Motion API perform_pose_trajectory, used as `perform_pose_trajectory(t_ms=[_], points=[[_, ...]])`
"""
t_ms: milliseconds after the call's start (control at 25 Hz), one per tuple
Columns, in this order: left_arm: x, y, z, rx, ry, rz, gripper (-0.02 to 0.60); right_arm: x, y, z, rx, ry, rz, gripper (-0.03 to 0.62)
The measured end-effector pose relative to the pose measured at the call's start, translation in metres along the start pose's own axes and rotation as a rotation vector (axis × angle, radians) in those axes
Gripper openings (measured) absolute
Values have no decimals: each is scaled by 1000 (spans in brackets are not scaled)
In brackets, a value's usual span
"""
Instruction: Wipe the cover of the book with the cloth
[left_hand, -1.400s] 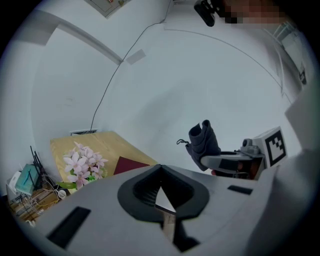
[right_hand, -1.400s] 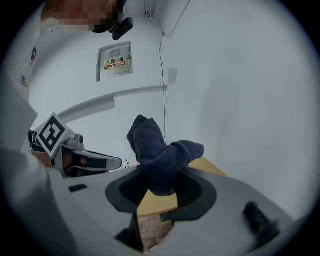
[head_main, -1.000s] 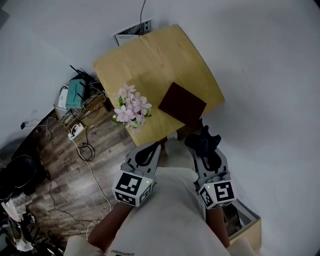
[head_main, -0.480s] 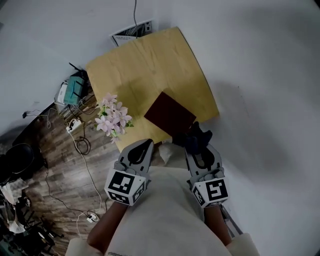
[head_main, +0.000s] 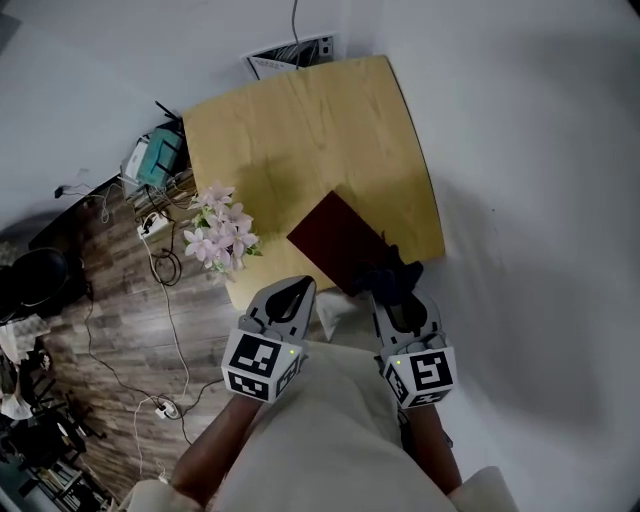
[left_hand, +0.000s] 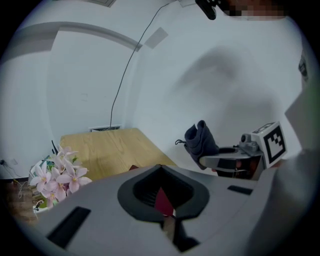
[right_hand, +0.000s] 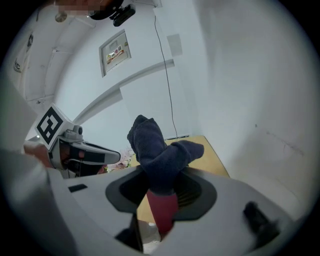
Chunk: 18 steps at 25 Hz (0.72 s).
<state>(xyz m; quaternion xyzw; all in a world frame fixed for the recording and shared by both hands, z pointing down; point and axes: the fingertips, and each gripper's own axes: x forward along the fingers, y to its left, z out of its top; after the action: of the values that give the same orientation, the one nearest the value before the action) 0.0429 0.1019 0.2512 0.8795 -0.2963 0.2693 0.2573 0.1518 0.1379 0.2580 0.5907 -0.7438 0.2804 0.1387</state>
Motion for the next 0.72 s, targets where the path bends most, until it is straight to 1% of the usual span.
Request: perform_pose_trajectory(t_ms=[120, 240, 440, 560, 640, 720], points=[[13, 3, -8, -16, 25, -1, 11, 6, -5, -11, 14, 26, 4, 143], [29, 9, -19, -14, 57, 0, 9, 13, -14, -28, 29, 62, 0, 143], [54, 17, -42, -22, 103, -7, 10, 29, -26, -56, 20, 127, 7, 143], [67, 22, -54, -19, 124, 0, 10, 39, -43, -67, 16, 161, -20, 143], [77, 26, -62, -34, 132, 0, 10, 45, -57, -74, 7, 187, -46, 143], [86, 30, -70, -67, 136, -3, 10, 53, -66, -83, 0, 218, -45, 143]])
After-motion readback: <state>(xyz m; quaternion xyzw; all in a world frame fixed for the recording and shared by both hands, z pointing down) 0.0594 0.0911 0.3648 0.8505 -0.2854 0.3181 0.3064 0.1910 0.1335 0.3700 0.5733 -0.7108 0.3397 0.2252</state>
